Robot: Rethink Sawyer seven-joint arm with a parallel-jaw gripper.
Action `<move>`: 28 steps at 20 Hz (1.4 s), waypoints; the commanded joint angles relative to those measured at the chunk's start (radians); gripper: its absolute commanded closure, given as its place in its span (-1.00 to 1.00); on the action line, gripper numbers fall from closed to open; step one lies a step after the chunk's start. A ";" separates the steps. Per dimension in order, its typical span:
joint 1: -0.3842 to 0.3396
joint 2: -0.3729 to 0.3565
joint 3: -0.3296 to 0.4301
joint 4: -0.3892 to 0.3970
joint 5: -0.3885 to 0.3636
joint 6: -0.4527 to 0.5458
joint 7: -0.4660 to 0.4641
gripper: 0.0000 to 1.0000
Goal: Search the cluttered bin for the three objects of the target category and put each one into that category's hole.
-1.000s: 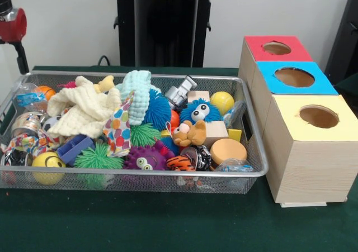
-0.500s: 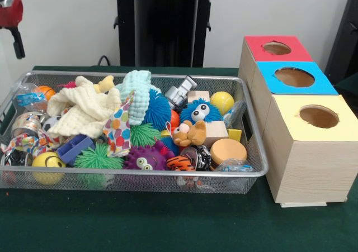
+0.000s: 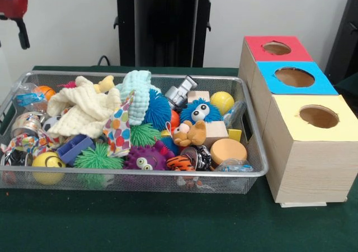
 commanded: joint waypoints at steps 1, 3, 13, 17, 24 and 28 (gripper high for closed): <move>0.023 -0.029 0.039 0.121 -0.024 -0.006 -0.176 -1.00; 0.020 -0.027 0.038 0.122 -0.026 -0.013 -0.172 -1.00; 0.038 0.023 0.035 0.079 -0.045 -0.006 -0.176 -1.00; 0.032 0.062 0.024 0.076 -0.067 -0.044 -0.168 -1.00; 0.037 0.173 0.003 -0.008 -0.127 -0.068 -0.191 -1.00; 0.025 0.184 0.008 -0.027 -0.137 -0.065 -0.198 -1.00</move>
